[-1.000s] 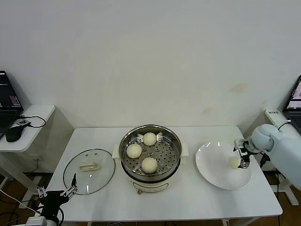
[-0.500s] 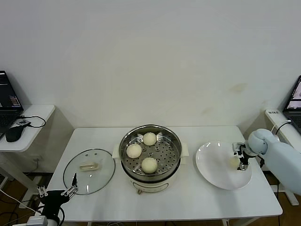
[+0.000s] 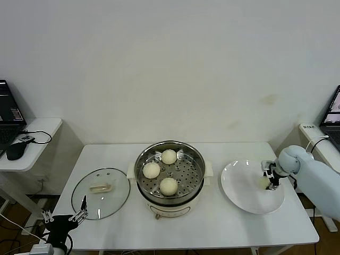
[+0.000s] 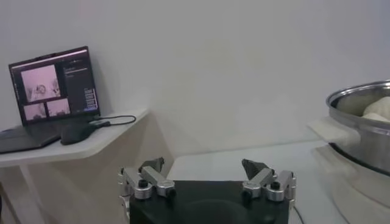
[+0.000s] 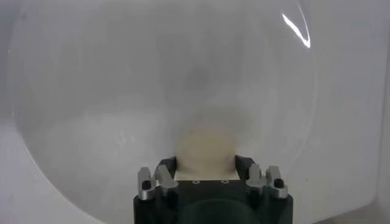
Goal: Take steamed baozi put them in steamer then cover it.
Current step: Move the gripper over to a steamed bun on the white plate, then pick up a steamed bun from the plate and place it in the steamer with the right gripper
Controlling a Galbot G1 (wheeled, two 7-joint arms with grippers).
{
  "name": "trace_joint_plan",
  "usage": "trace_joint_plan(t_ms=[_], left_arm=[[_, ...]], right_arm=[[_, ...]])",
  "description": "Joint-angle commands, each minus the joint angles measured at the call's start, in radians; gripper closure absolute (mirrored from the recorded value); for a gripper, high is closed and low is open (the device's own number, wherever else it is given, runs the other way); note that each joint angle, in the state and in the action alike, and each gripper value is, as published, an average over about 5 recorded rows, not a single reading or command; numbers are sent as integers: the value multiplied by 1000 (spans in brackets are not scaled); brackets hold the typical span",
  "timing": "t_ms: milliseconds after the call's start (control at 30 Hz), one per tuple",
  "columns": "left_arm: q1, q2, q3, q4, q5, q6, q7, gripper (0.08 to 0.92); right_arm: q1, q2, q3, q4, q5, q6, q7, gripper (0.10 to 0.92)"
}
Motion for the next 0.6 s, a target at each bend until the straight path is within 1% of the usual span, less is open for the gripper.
trace_joint_plan(t_ms=[33, 167, 333, 467, 600], left_arm=[[0, 0, -1, -4, 0, 0, 0, 177], [0, 0, -2, -8, 0, 1, 0, 177], [-4, 0, 2, -14, 2, 4, 0, 177], [-7, 0, 7, -18, 3, 5, 0, 177], [-5, 2, 8, -21, 2, 5, 0, 177]], right_arm=[[31, -49, -25, 75, 42, -13, -17, 459], [99, -128, -103, 200, 122, -53, -32, 501], [259, -211, -243, 364, 234, -99, -44, 501], [432, -224, -331, 458, 349, -145, -37, 497], [619, -198, -447, 531, 496, -212, -19, 492]])
